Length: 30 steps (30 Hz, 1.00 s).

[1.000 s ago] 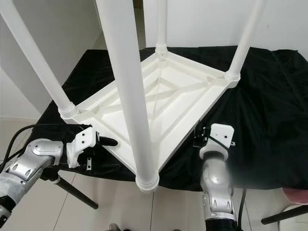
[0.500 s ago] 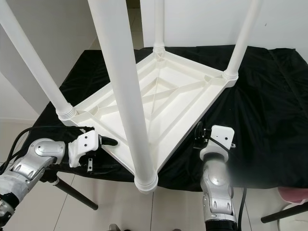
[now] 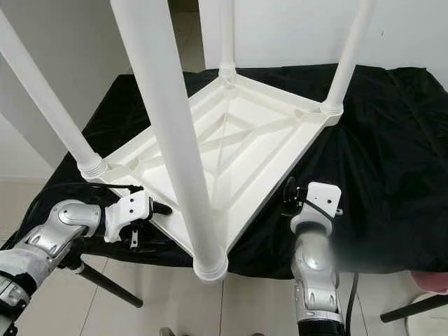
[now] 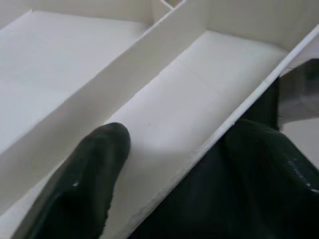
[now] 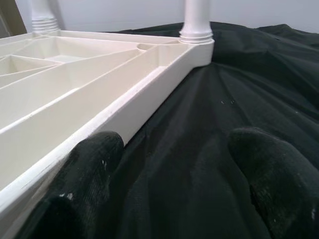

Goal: Building children table

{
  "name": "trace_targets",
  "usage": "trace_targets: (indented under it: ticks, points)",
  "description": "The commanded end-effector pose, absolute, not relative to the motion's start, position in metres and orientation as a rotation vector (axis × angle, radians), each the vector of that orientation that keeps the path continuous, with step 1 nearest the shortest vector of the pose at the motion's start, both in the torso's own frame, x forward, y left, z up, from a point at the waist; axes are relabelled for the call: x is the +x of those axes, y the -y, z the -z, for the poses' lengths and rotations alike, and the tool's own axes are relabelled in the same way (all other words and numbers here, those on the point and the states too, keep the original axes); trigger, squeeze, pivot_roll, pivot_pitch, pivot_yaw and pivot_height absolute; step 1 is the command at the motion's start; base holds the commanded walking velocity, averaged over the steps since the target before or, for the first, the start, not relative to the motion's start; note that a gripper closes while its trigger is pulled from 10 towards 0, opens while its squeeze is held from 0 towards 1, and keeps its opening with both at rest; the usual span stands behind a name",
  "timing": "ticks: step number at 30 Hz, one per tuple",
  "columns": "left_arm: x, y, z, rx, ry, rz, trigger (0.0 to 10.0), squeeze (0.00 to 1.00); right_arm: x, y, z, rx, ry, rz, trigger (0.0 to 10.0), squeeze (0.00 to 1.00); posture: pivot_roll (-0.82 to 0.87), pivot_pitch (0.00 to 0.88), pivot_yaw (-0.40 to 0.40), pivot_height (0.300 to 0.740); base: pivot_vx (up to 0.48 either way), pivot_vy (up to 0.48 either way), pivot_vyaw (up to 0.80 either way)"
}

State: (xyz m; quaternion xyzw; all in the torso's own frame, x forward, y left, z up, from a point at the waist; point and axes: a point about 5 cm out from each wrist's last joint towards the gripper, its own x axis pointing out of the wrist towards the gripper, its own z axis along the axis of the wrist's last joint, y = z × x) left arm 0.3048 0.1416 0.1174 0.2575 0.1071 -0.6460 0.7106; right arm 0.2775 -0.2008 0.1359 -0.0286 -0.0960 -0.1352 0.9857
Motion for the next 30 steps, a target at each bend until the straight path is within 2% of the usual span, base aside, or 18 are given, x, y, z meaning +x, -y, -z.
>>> trace_targets:
  ticks: [1, 15, 18, 21, 22, 23, 24, 28, 29, 30]
  points:
    - [0.294, -0.154, -0.096, 0.489, -0.381, 1.466, 0.0, 0.00, 0.275, 0.199, -0.134, -0.058, 0.192, 0.271, 10.0, 0.00, -0.05, 0.092, 0.117, 0.740, 0.000, 0.000, 0.00]
    - [0.289, -0.158, -0.097, 0.386, -0.324, 1.373, 0.0, 0.00, 0.276, 0.197, -0.134, -0.050, 0.196, 0.271, 10.0, 0.00, -0.05, 0.090, 0.119, 0.740, 0.000, 0.000, 0.00]
    - [0.294, -0.153, -0.100, 0.280, -0.254, 1.247, 0.0, 0.00, 0.277, 0.196, -0.135, -0.048, 0.197, 0.272, 10.0, 0.00, -0.05, 0.088, 0.114, 0.740, 0.000, 0.000, 0.00]
    - [0.296, -0.151, -0.100, 0.253, -0.231, 1.207, 0.0, 0.00, 0.277, 0.196, -0.135, -0.047, 0.198, 0.273, 10.0, 0.00, -0.05, 0.088, 0.114, 0.740, 0.000, 0.000, 0.00]
    - [0.297, -0.143, -0.101, 0.240, -0.206, 1.192, 6.4, 0.00, 0.278, 0.197, -0.135, -0.049, 0.199, 0.270, 10.0, 0.00, -0.05, 0.087, 0.105, 0.740, 0.000, 0.000, 0.00]
    - [0.296, -0.138, -0.102, 0.229, -0.190, 1.182, 6.4, 0.00, 0.278, 0.197, -0.136, -0.051, 0.201, 0.267, 10.0, 0.00, -0.05, 0.087, 0.105, 0.740, 0.000, 0.000, 0.00]
    - [0.295, -0.132, -0.103, 0.221, -0.171, 1.180, 10.0, 0.00, 0.278, 0.199, -0.137, -0.057, 0.202, 0.266, 10.0, 0.00, -0.05, 0.087, 0.105, 0.740, 0.000, 0.000, 0.00]
    - [0.291, -0.122, -0.105, 0.201, -0.149, 1.200, 10.0, 0.00, 0.278, 0.203, -0.137, -0.066, 0.203, 0.271, 10.0, 0.00, -0.06, 0.086, 0.100, 0.740, 0.000, 0.000, 0.00]
    - [0.286, -0.116, -0.107, 0.181, -0.135, 1.221, 10.0, 0.38, 0.277, 0.206, -0.138, -0.071, 0.203, 0.278, 10.0, 0.00, -0.06, 0.086, 0.100, 0.740, 0.000, 0.000, 0.00]
    - [0.286, -0.116, -0.107, 0.181, -0.135, 1.221, 10.0, 0.38, 0.277, 0.206, -0.138, -0.071, 0.203, 0.278, 10.0, 0.00, -0.06, 0.086, 0.100, 0.740, 0.000, 0.000, 0.00]
